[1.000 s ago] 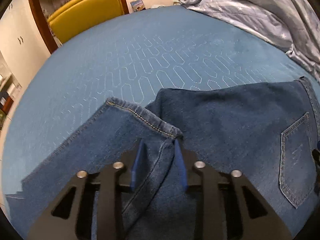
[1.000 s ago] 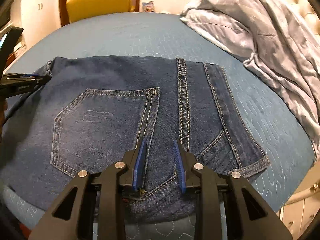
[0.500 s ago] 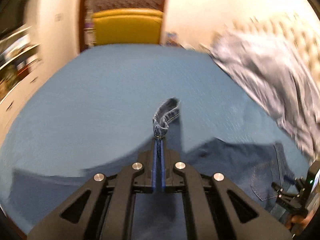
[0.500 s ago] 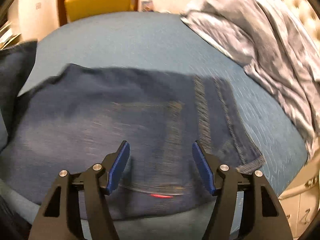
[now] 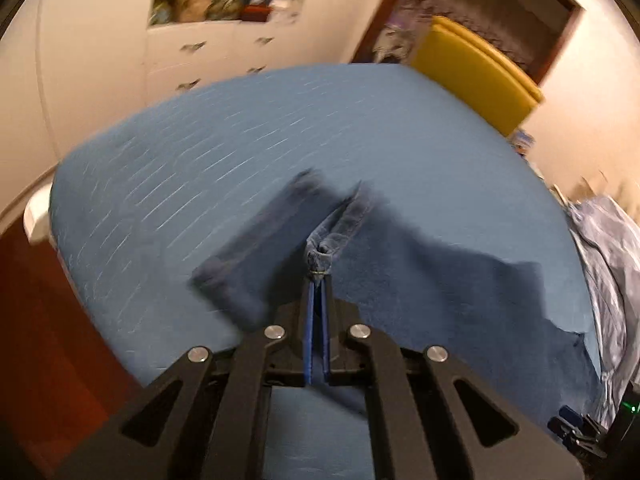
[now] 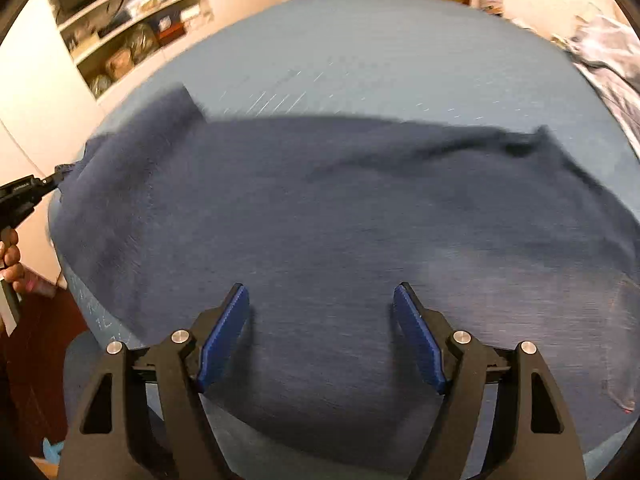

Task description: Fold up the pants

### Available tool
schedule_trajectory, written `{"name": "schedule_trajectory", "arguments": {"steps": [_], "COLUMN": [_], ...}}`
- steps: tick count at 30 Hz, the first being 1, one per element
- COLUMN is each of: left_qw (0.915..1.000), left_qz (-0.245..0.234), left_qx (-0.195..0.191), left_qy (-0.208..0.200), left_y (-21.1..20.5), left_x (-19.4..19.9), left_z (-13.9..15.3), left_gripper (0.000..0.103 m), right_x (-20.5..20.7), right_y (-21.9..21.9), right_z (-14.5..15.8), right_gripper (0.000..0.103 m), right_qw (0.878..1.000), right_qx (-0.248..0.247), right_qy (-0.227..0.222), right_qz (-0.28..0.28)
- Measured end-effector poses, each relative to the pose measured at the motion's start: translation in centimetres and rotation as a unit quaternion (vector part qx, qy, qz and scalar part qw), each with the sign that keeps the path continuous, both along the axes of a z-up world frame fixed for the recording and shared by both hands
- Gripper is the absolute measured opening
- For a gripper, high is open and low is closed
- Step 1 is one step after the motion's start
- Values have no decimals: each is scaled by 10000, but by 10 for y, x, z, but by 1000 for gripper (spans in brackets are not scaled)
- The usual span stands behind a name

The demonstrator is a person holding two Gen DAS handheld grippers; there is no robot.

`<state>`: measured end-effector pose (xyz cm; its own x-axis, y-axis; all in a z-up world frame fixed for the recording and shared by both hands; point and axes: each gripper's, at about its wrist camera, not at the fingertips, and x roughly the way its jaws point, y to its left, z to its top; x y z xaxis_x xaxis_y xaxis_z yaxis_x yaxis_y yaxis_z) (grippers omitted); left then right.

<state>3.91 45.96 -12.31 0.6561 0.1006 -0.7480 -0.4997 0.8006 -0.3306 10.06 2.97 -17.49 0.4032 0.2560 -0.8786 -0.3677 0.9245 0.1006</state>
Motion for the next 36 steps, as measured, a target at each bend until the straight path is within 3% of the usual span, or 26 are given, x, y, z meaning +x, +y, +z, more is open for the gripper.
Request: {"name": "schedule_trajectory", "arguments": {"steps": [3,9,12,14,15,16,18,20,22,25,27,29,31,32,34,36], "left_qw": [9997,9986,9998,9999,9999,9997,9989,9982,9958,9884,9796,9681,9735,9694,9702,9775], "left_qz": [-44,-245,-179,-74,47,199,406,129,-138,-741,-1180,-957,-468,-62,157,12], "left_qx": [-44,136,49,-75,-156,-129,236,560,899,1300,1408,1722,1648,1785,1826,1824], "left_qy": [-228,-443,116,87,38,68,-74,-194,-131,255,820,1549,1515,1685,1582,1064], "left_y": [18,43,43,43,46,48,49,43,33,18,5,13,25,27,20,-8], "left_x": [-6,-2,5,-5,-11,-16,-20,-8,17,77,109,125,116,105,88,59], "left_z": [1,20,-4,-10,-9,-6,12,30,43,38,13,-9,-3,5,22,44], "left_gripper": [3,4,4,8,20,43,46,49,60,61,62,66,71,71,68,68], "right_x": [-7,-5,-4,-1,0,0,2,5,5,0,-3,-2,-1,-1,-2,-4], "right_y": [19,18,15,14,15,15,15,13,13,12,13,10,10,9,7,0], "right_z": [-10,-11,-13,-12,-13,-14,-15,-16,-17,-19,-20,-20,-19,-19,-18,-12], "right_gripper": [79,84,87,88,88,88,89,89,89,89,92,92,93,93,95,95], "right_qw": [9984,9985,9983,9984,9985,9986,9984,9982,9984,9982,9980,9985,9986,9987,9987,9983], "right_qx": [-487,-495,-529,-530,-516,-500,-529,-551,-513,-526,-543,-476,-471,-453,-425,-449], "right_qy": [-229,-221,-223,-205,-190,-188,-212,-233,-247,-298,-312,-262,-233,-248,-294,-349], "right_qz": [177,96,41,48,51,54,55,41,19,3,-13,-21,27,39,15,-154]}}
